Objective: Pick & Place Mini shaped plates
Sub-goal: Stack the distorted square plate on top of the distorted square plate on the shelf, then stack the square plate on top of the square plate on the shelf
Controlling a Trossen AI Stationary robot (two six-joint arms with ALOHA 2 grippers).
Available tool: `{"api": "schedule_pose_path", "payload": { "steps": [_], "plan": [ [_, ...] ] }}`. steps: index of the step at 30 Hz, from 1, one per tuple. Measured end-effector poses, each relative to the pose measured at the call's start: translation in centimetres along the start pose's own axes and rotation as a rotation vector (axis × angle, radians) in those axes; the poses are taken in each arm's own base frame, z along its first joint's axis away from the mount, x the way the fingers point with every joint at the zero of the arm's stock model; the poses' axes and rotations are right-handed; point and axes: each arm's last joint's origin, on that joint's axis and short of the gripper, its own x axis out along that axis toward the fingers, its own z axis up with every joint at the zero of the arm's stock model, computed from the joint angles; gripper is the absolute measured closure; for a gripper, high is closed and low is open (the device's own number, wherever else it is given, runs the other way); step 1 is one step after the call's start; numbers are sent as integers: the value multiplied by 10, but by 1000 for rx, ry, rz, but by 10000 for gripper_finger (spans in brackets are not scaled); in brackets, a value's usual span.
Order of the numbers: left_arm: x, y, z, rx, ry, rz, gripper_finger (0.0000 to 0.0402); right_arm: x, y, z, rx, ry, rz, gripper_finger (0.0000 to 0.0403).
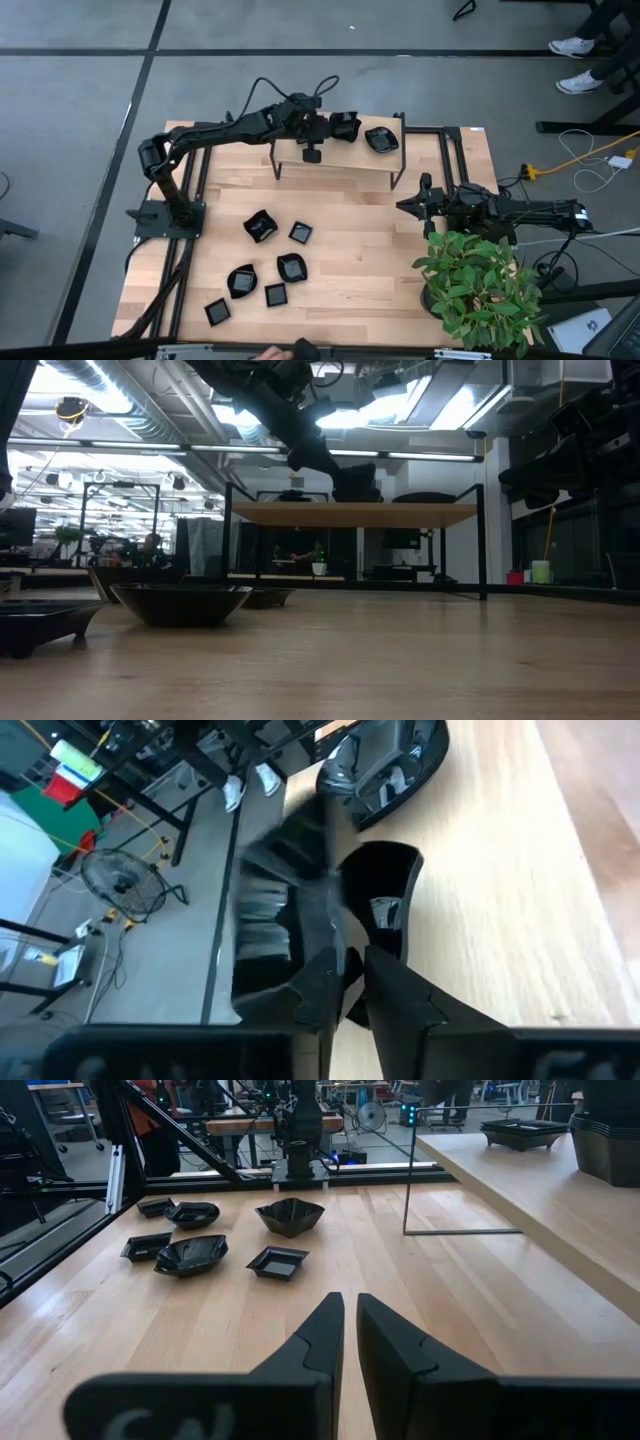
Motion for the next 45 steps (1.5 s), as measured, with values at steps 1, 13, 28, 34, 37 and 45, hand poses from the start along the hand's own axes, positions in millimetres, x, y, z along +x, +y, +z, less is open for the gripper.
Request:
{"api": "schedule_pose_path", "payload": {
  "steps": [1,13,28,34,37,45],
  "plan": [
    [0,0,0,0,6,6,348,0,0,0,0,0,0,369],
    [0,1,-1,-56,35,37,309,0,0,0,0,0,0,369],
    [-6,-38,-4,-176,269,-111,307,0,0,0,0,0,0,369],
    [-9,-56,-6,-238,305,-201,308,0,0,0,0,0,0,369],
    [-13,-64,-8,-266,314,-200,308,0,0,0,0,0,0,369],
    [-32,-87,1,-294,260,-233,309,0,0,0,0,0,0,369]
  ]
}}
